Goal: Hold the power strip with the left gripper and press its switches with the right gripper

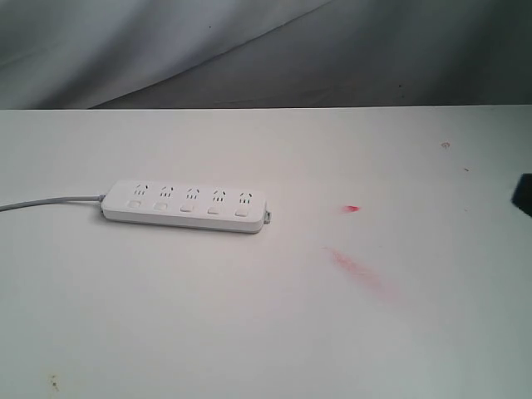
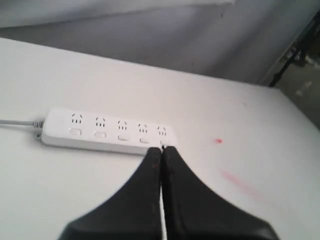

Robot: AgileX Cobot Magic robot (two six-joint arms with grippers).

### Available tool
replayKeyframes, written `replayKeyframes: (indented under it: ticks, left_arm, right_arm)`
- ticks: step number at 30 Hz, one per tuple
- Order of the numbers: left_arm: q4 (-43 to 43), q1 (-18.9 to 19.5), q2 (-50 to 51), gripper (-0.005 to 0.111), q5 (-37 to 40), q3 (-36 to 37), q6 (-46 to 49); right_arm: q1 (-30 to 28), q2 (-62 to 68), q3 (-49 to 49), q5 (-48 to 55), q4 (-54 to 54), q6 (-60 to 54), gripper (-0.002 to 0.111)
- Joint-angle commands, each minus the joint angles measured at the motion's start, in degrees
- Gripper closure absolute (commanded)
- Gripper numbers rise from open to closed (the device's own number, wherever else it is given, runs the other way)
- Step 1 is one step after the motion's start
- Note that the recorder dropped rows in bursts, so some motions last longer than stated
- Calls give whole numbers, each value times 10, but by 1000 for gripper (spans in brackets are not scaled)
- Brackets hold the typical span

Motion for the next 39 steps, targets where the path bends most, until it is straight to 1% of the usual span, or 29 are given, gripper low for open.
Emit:
replayKeyframes:
  ticks: [1,5,7,10,14,18,21,24,26,29,32,34,38,39]
  left_arm:
    - [-5,-9,138,107,14,-56,73]
    - [-6,-9,260,107,15,-107,95]
    - [-8,-9,320,107,21,-136,106]
    - [-8,-9,402,107,46,-182,122]
    - [-8,-9,503,107,75,-238,132]
    - [-8,-5,586,107,83,-299,132]
    - [-8,21,645,107,116,-349,132]
    - [-17,58,707,107,161,-397,132]
    - [-32,82,743,107,184,-425,132]
    - [-34,101,783,107,199,-454,137]
    - [-34,102,814,107,196,-467,148]
    - [-34,102,830,107,179,-471,149]
    - [-22,102,844,107,130,-473,148]
    - [-20,102,849,107,128,-483,148]
  right_arm:
    - [26,119,-33,-1,70,-84,108]
    - [84,211,-60,-59,73,-92,108]
    - [134,270,-79,-102,64,-92,108]
    - [192,347,-107,-151,55,-92,108]
    - [239,452,-164,-170,35,-87,108]
    - [250,561,-228,-166,25,-86,108]
    - [250,628,-280,-156,-8,-62,108]
    - [250,688,-336,-136,-76,-11,108]
    - [250,725,-379,-118,-139,46,108]
    - [250,778,-445,-77,-242,142,108]
    - [250,828,-519,-17,-340,224,108]
    - [250,862,-572,27,-376,254,108]
    - [250,915,-661,90,-397,272,108]
    - [250,938,-701,120,-397,278,108]
